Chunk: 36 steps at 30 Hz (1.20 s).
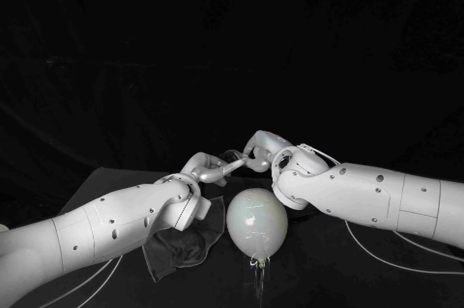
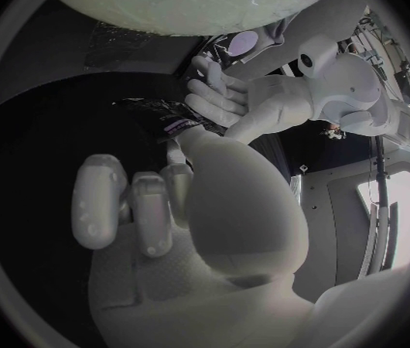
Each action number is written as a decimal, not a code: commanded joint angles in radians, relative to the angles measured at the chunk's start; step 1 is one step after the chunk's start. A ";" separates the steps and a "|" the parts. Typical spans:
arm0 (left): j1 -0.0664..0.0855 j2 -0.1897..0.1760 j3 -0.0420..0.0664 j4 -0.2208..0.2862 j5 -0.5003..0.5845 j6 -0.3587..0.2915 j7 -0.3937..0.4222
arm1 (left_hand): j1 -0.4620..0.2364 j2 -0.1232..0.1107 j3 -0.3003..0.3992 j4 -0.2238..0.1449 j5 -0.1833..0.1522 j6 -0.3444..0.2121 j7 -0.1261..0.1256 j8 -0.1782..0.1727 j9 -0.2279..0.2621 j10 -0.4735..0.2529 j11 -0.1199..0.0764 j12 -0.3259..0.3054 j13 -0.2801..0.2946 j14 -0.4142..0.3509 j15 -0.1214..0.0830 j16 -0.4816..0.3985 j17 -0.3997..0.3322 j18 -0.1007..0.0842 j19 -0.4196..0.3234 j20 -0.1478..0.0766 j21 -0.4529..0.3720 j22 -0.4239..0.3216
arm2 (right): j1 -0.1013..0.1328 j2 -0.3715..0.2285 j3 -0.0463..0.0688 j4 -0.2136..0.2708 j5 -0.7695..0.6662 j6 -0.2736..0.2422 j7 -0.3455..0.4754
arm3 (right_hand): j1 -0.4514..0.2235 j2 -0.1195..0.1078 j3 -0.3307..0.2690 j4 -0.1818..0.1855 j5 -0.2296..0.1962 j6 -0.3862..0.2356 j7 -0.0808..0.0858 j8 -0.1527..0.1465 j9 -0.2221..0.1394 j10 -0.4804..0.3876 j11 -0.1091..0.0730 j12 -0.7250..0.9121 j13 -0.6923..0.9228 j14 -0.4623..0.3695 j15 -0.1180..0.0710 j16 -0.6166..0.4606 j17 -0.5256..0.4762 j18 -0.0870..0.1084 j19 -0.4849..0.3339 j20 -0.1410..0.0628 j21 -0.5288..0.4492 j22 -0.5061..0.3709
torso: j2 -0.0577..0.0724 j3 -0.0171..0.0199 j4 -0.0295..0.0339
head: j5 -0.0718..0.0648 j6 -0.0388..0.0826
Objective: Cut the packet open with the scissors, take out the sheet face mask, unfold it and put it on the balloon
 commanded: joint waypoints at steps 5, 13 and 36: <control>0.003 0.006 0.002 0.002 0.053 -0.022 -0.010 | -0.049 -0.027 -0.025 0.000 0.006 -0.005 0.004 0.011 0.004 -0.008 -0.001 0.011 0.001 -0.017 0.000 0.006 -0.003 0.019 -0.012 0.006 -0.001 -0.002 | -0.003 0.005 0.001 0.000 -0.051 -0.007 0.001 | -0.002 -0.001 0.024 -0.017 0.007 0.018 -0.013 0.027 0.018 0.060 -0.016 -0.004 0.115 0.104 -0.007 0.005 0.263 -0.017 0.001 -0.005 0.003 0.116 | 0.000 -0.0008 0.0003 | 0.000 -0.002; 0.003 0.011 0.002 -0.001 0.080 -0.022 -0.012 | -0.150 0.000 -0.011 0.001 0.006 -0.012 0.006 0.018 0.006 -0.017 0.001 0.018 0.000 -0.027 0.003 0.009 -0.006 0.019 -0.020 0.010 -0.002 -0.003 | -0.010 0.013 0.001 -0.002 -0.059 -0.003 0.004 | -0.002 -0.001 0.024 -0.017 0.007 0.018 -0.013 0.027 0.018 0.060 -0.016 -0.004 0.115 0.104 -0.007 0.005 0.263 -0.017 0.001 -0.005 0.003 0.116 | -0.001 0.0004 -0.0008 | 0.000 -0.002; 0.010 0.009 0.003 -0.007 0.117 -0.009 -0.024 | 0.126 0.204 0.166 -0.032 -0.001 -0.021 -0.004 0.056 0.012 -0.026 -0.007 0.063 -0.003 -0.028 -0.004 0.038 -0.024 0.021 -0.024 0.009 0.024 0.003 | -0.014 0.014 0.001 -0.005 -0.084 0.006 0.000 | -0.009 -0.005 0.036 -0.022 0.007 0.018 -0.013 0.028 0.018 0.061 -0.016 -0.004 0.116 0.104 -0.007 0.005 0.263 -0.017 0.001 -0.005 0.003 0.117 | 0.000 -0.0005 0.0005 | 0.002 -0.007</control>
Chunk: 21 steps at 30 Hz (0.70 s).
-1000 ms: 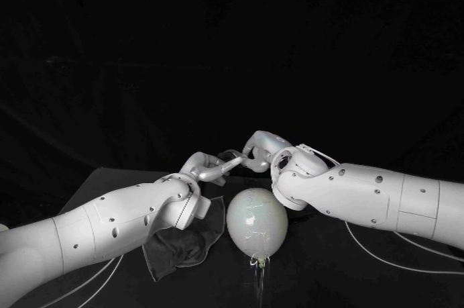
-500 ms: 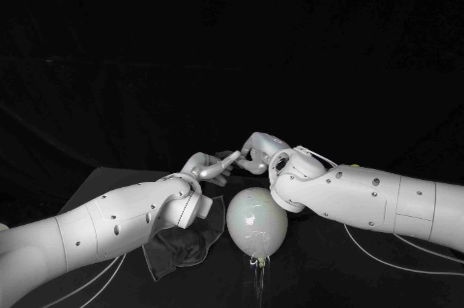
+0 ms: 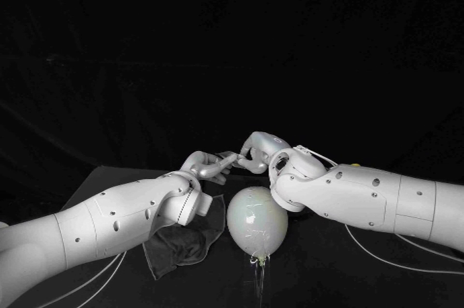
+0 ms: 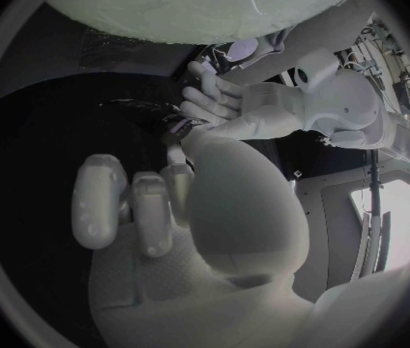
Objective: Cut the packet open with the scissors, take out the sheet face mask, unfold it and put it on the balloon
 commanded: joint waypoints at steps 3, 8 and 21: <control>0.002 -0.003 0.001 0.005 0.015 0.013 -0.001 | 0.063 -0.006 0.009 0.005 -0.005 -0.009 0.000 0.006 -0.002 -0.010 -0.001 0.007 -0.004 -0.004 -0.006 0.005 -0.005 0.010 -0.007 -0.003 0.007 0.002 | 0.001 0.004 0.001 -0.014 -0.018 0.010 0.003 | 0.000 0.004 0.021 -0.015 0.005 0.020 -0.011 0.028 0.018 0.061 -0.015 -0.004 0.120 0.102 -0.006 0.003 0.264 -0.017 0.001 -0.006 0.003 0.117 | 0.001 -0.0010 -0.0001 | 0.001 0.000; 0.003 -0.008 0.001 0.011 0.017 0.023 0.003 | 0.099 -0.002 0.016 0.009 -0.005 -0.012 -0.001 0.008 -0.003 -0.014 -0.002 0.009 -0.006 -0.006 -0.005 0.007 -0.008 0.010 -0.008 -0.003 0.011 0.003 | 0.001 0.005 0.001 -0.026 -0.013 0.014 0.004 | -0.002 0.003 0.023 -0.015 0.005 0.020 -0.011 0.029 0.018 0.061 -0.015 -0.005 0.120 0.102 -0.006 0.003 0.264 -0.017 0.001 -0.006 0.002 0.116 | 0.000 -0.0006 -0.0004 | 0.001 -0.003; 0.003 -0.010 0.001 0.003 0.045 0.014 0.048 | 0.324 0.036 0.258 -0.042 -0.006 0.020 -0.028 0.041 0.000 0.040 -0.026 -0.007 -0.039 -0.002 -0.028 0.014 -0.028 0.008 -0.014 -0.020 0.056 0.028 | 0.001 0.004 0.001 -0.031 0.013 0.040 0.017 | -0.009 0.001 0.029 -0.015 0.005 0.020 -0.010 0.029 0.018 0.062 -0.015 -0.007 0.119 0.102 -0.006 0.003 0.264 -0.017 0.001 -0.006 0.001 0.116 | 0.000 0.0001 -0.0018 | -0.002 -0.009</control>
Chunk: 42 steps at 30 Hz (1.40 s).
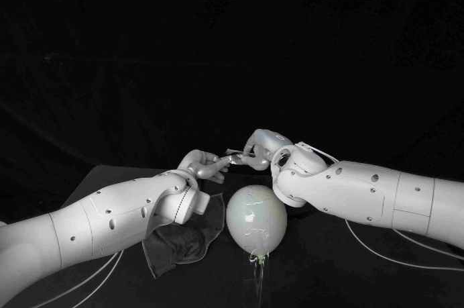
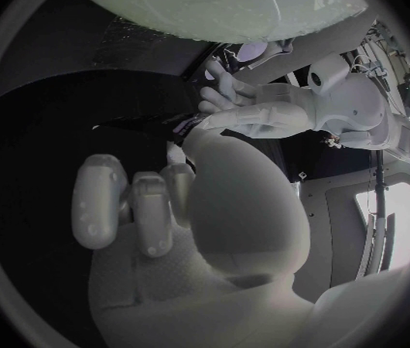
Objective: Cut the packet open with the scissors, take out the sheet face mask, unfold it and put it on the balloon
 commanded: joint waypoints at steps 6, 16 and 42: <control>0.002 0.009 0.001 -0.011 0.022 0.008 0.035 | -0.032 -0.085 0.206 -0.011 -0.006 0.028 -0.010 0.040 0.018 0.082 -0.013 -0.055 -0.012 0.019 -0.011 0.005 -0.022 0.005 -0.033 -0.015 0.079 0.052 | 0.001 0.000 0.001 0.021 0.020 0.031 0.020 | -0.001 0.011 0.006 0.000 0.002 0.018 -0.012 0.030 0.018 0.062 -0.015 -0.001 0.124 0.103 -0.006 0.004 0.263 -0.017 0.001 -0.006 0.000 0.115 | 0.000 0.0004 -0.0008 | 0.002 -0.004; 0.002 0.012 0.001 -0.015 0.026 0.014 0.035 | -0.082 -0.117 0.282 -0.040 -0.005 0.039 -0.016 0.059 0.029 0.122 -0.019 -0.085 -0.011 0.029 -0.016 0.011 -0.032 0.005 -0.058 -0.015 0.128 0.086 | 0.001 -0.002 0.001 0.027 0.026 0.030 0.019 | -0.001 0.011 0.006 0.000 0.002 0.018 -0.012 0.030 0.018 0.062 -0.015 -0.001 0.124 0.103 -0.006 0.004 0.263 -0.017 0.001 -0.006 0.000 0.115 | 0.000 0.0000 0.0010 | 0.001 -0.003; 0.001 -0.030 0.001 0.040 0.076 0.077 0.046 | -0.291 -0.231 -0.205 0.061 -0.004 -0.020 0.034 0.017 0.000 0.040 0.028 -0.102 0.003 -0.045 0.027 0.026 -0.040 0.011 -0.096 0.027 0.059 0.033 | -0.001 -0.001 0.001 0.025 0.017 0.018 0.016 | -0.003 0.011 0.008 0.000 0.002 0.018 -0.012 0.030 0.018 0.062 -0.015 -0.001 0.124 0.103 -0.006 0.004 0.263 -0.017 0.001 -0.006 0.000 0.115 | 0.000 -0.0006 0.0001 | 0.000 -0.004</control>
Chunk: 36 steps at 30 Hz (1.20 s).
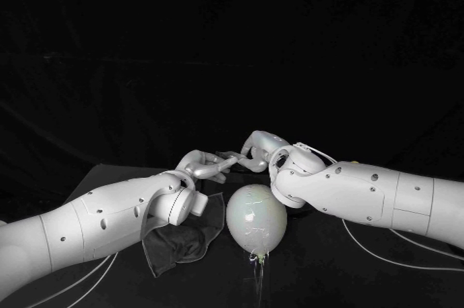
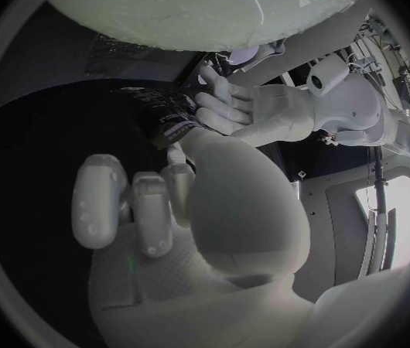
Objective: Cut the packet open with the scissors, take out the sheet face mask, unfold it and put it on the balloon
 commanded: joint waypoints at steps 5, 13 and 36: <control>0.002 0.011 0.001 -0.005 0.017 -0.006 -0.026 | -0.038 0.079 -0.104 0.007 0.003 0.042 -0.022 0.029 0.005 0.032 -0.028 0.043 0.012 0.056 -0.024 0.059 0.014 0.017 0.062 -0.018 0.027 0.005 | 0.000 -0.004 0.001 0.019 -0.020 -0.002 0.008 | -0.002 0.008 0.009 0.000 0.003 0.018 -0.013 0.030 0.018 0.061 -0.015 -0.003 0.124 0.102 -0.006 0.003 0.263 -0.016 0.002 -0.007 0.000 0.115 | 0.000 0.0009 -0.0006 | 0.002 -0.002; 0.002 0.022 0.001 -0.013 0.015 -0.024 -0.062 | -0.053 0.120 -0.100 0.007 0.003 0.063 -0.038 0.047 0.009 0.054 -0.042 0.066 0.020 0.079 -0.039 0.092 0.023 0.016 0.085 -0.032 0.048 0.013 | -0.001 -0.006 0.001 0.034 -0.033 -0.006 0.007 | -0.002 0.007 0.010 -0.001 0.003 0.017 -0.013 0.030 0.018 0.062 -0.015 -0.003 0.124 0.102 -0.006 0.003 0.263 -0.016 0.002 -0.007 -0.001 0.115 | 0.000 0.0013 -0.0013 | 0.003 -0.004; 0.002 0.017 0.001 -0.010 0.022 -0.040 -0.077 | 0.153 0.192 0.083 0.000 0.004 0.071 -0.061 0.054 -0.004 0.064 -0.064 0.074 0.015 0.086 -0.057 0.122 0.021 0.013 0.092 -0.048 0.076 0.023 | -0.002 -0.008 0.001 0.033 -0.038 -0.009 0.005 | -0.002 0.007 0.010 -0.001 0.003 0.017 -0.013 0.030 0.018 0.062 -0.015 -0.003 0.124 0.102 -0.006 0.003 0.263 -0.016 0.002 -0.007 -0.001 0.115 | 0.000 0.0002 -0.0003 | 0.002 -0.006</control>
